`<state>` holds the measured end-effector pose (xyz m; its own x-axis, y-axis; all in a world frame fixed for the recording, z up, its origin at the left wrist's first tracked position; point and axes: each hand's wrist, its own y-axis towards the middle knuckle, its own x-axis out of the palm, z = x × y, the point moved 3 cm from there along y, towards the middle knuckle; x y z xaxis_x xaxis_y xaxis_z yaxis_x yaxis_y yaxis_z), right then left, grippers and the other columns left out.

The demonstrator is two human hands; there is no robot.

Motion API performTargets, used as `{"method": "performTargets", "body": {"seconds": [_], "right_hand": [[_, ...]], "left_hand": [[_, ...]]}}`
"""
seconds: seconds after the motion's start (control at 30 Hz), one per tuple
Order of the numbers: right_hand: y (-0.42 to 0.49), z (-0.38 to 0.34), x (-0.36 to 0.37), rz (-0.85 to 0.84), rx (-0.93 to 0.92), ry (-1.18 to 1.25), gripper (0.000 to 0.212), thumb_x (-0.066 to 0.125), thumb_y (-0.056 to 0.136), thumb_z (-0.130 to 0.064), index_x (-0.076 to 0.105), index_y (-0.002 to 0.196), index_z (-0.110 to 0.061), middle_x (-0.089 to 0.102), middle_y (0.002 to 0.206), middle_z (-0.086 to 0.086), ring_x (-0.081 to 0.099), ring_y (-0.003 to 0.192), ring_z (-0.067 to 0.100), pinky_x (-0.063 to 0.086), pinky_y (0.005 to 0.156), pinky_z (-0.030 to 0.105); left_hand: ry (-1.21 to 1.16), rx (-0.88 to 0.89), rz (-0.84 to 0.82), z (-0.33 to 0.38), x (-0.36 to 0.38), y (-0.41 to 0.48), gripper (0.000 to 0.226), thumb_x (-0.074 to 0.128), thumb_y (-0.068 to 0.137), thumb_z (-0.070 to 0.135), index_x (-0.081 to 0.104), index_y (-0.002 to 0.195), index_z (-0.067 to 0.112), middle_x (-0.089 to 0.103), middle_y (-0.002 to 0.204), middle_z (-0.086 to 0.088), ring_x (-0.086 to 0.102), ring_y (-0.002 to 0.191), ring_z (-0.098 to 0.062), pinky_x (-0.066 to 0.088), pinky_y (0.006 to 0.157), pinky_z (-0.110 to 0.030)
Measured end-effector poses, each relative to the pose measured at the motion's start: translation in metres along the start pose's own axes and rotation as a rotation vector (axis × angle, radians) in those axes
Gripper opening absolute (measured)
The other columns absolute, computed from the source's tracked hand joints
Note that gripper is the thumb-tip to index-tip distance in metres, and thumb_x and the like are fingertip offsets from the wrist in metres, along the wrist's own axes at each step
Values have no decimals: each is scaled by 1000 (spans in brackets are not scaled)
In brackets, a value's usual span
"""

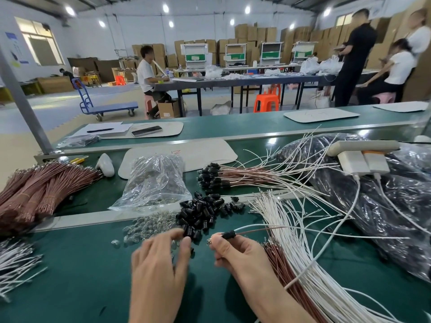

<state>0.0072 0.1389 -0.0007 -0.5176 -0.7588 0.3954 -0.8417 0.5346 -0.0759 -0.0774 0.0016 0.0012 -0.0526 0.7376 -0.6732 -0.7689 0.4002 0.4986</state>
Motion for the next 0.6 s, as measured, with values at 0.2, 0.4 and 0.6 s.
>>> {"method": "performTargets", "body": {"seconds": [0.2,0.4,0.6], "right_hand": [[2,2,-6,23,33,1,36,85,64,-44,82,88,-17,74,81,7,65,68,11,55,70,21],[4,1,-8,43,45,42,34,85,62,-40,82,85,-15,73,79,5,64,65,8,55,64,19],[4,1,-9,39,66,73,24,83,65,-34,83,80,-16,74,80,4,64,65,6,54,62,17]], "left_hand": [[370,-197,-248,-28,3,7,53,41,99,59,47,145,33,37,158,0,35,145,-22,24,120,-41],[292,-101,-108,-29,2,7,14,67,94,30,71,105,23,63,107,2,61,99,-25,44,84,-40],[283,-86,-48,-25,-1,7,5,67,94,24,67,97,20,60,99,3,58,93,-23,42,85,-40]]}}
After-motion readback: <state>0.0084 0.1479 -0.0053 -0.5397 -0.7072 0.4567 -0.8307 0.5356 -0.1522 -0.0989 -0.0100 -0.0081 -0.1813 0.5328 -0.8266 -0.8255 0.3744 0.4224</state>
